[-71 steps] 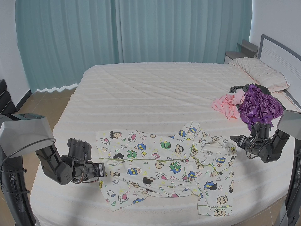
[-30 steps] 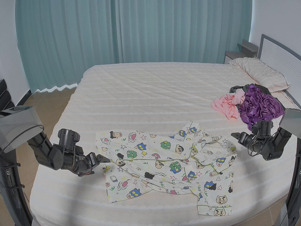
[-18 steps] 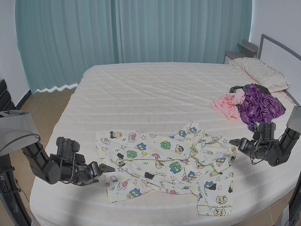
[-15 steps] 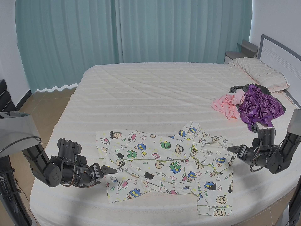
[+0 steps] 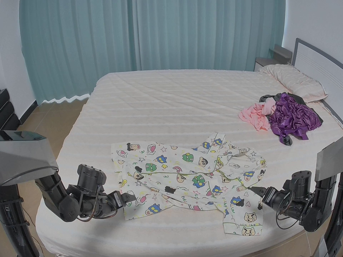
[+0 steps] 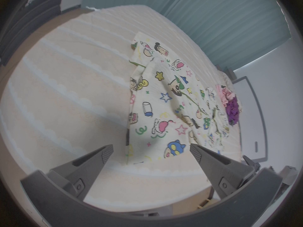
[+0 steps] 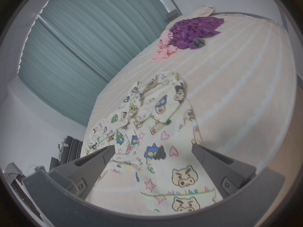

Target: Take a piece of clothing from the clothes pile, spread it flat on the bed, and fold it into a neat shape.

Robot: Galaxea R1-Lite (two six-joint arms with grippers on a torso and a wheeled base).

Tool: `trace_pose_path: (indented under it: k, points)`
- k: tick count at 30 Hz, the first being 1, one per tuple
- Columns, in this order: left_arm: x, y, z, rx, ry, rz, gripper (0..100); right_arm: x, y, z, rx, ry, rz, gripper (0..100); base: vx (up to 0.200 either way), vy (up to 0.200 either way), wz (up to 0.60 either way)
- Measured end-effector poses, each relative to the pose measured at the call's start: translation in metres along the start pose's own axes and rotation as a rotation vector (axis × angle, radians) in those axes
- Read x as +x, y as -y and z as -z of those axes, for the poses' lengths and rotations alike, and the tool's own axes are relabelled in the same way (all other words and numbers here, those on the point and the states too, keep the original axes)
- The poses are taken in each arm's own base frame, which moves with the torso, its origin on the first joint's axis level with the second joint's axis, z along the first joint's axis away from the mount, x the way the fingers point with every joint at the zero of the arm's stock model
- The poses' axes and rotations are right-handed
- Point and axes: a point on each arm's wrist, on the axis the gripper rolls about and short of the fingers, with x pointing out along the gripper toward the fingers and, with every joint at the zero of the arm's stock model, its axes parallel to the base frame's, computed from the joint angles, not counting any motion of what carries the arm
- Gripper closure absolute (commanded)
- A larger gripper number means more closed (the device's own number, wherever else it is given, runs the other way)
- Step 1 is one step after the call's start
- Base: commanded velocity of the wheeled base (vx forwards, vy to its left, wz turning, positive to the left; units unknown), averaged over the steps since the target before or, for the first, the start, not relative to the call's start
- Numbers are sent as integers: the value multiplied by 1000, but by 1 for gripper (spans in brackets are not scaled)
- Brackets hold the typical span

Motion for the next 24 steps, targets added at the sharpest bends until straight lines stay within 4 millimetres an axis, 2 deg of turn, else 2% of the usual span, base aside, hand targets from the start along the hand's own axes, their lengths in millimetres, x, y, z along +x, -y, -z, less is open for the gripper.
trace_pose_path:
  k: [4, 11, 19, 24]
  points:
    - [13, 9, 5, 8, 79, -71, 0, 3, 5, 11, 37, -27, 48, 0, 0, 0, 0]
    - [35, 28, 0, -7, 152, 3, 0, 6, 10, 17, 54, -46, 89, 0, 0, 0, 0]
    - [59, 29, -4, 47, 184, -27, 0, 8, 12, 20, 53, -55, 102, 0, 0, 0, 0]
    - [67, 25, -5, 73, 189, -53, 0, 8, 12, 20, 51, -45, 115, 0, 0, 0, 0]
